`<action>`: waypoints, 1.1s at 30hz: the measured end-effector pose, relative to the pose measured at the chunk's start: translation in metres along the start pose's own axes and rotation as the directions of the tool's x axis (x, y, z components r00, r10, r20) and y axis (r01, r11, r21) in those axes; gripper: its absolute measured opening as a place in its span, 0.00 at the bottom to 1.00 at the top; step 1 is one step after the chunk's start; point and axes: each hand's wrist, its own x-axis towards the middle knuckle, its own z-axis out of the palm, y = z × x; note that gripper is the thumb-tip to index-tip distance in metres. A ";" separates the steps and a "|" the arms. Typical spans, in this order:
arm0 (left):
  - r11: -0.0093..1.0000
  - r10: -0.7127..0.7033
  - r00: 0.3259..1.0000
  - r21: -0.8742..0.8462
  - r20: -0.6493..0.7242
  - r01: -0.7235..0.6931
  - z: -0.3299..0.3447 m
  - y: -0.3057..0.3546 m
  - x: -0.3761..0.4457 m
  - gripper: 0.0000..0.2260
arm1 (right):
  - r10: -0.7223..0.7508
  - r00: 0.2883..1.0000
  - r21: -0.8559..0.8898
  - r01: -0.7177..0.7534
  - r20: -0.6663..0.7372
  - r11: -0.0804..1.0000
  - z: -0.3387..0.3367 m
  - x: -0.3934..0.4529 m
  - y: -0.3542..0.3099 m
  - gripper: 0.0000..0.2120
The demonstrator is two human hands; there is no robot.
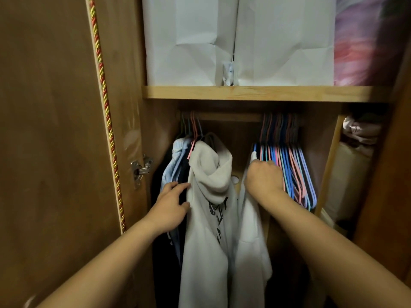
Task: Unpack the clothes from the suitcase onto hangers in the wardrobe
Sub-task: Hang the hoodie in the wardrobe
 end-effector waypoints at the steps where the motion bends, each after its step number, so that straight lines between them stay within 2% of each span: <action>1: 1.000 -0.001 1.000 -0.006 -0.005 0.001 -0.001 0.000 -0.001 0.26 | 0.025 0.999 0.085 -0.029 0.045 0.996 0.000 0.004 -0.011 0.15; 4: 0.996 -0.034 0.999 -0.078 -0.019 0.032 -0.004 0.002 -0.001 0.27 | -0.021 0.974 0.321 -0.054 0.227 0.945 0.003 0.016 -0.061 0.17; 6: 0.990 -0.062 0.997 -0.126 -0.038 0.057 -0.005 0.002 0.001 0.29 | -0.144 0.945 0.416 0.009 0.293 0.909 0.002 0.019 -0.104 0.19; 7: 0.989 -0.063 0.997 -0.136 -0.048 0.056 -0.006 0.003 0.002 0.31 | -0.212 0.936 0.438 0.071 0.282 0.896 0.001 0.019 -0.123 0.18; 10: 0.989 -0.047 0.998 -0.145 -0.041 0.041 -0.006 0.002 0.002 0.33 | -0.364 0.897 0.456 0.223 0.251 0.862 0.003 0.025 -0.144 0.12; 13: 0.997 -0.024 1.000 -0.072 -0.010 0.024 0.001 0.000 0.000 0.32 | -0.500 0.835 0.313 0.423 0.231 0.850 0.014 0.024 -0.106 0.12; 15: 0.999 -0.027 1.000 -0.036 0.007 0.027 0.006 0.000 -0.001 0.32 | -0.410 0.909 0.164 0.395 0.074 0.904 0.024 0.021 -0.066 0.11; 16: 0.999 -0.032 0.999 -0.027 0.010 0.032 0.008 0.001 -0.001 0.32 | -0.312 0.949 0.070 0.314 -0.042 0.947 0.025 0.021 -0.046 0.12; 17: 0.999 -0.036 0.999 -0.018 0.008 0.036 0.010 0.003 -0.001 0.32 | -0.210 0.973 -0.026 0.208 -0.098 0.978 0.026 0.022 -0.028 0.14; 19: 0.999 -0.053 0.998 -0.007 -0.014 0.053 0.013 0.007 0.000 0.31 | -0.090 0.995 -0.196 0.079 -0.049 0.977 0.025 0.027 0.000 0.19; 22: 0.997 -0.076 0.996 0.000 -0.038 0.076 0.017 0.012 0.000 0.29 | -0.053 0.998 -0.312 0.062 0.037 0.948 0.032 0.030 0.015 0.24; 25: 0.996 -0.084 0.996 0.003 -0.039 0.084 0.018 0.015 0.000 0.28 | -0.073 0.997 -0.287 0.061 -0.032 0.956 0.037 0.027 0.024 0.22; 27: 0.996 -0.094 0.994 0.002 -0.047 0.094 0.018 0.017 0.001 0.28 | -0.065 0.998 -0.250 0.058 -0.017 0.966 0.029 0.027 0.028 0.20; 30: 0.994 -0.108 0.992 -0.005 -0.058 0.108 0.016 0.022 0.001 0.26 | -0.103 0.995 -0.106 0.103 0.012 0.989 0.015 0.026 0.026 0.13; 33: 0.994 -0.107 0.991 0.013 -0.076 0.108 0.015 0.027 0.002 0.26 | -0.093 0.993 0.085 0.086 0.077 0.993 0.002 0.026 0.010 0.08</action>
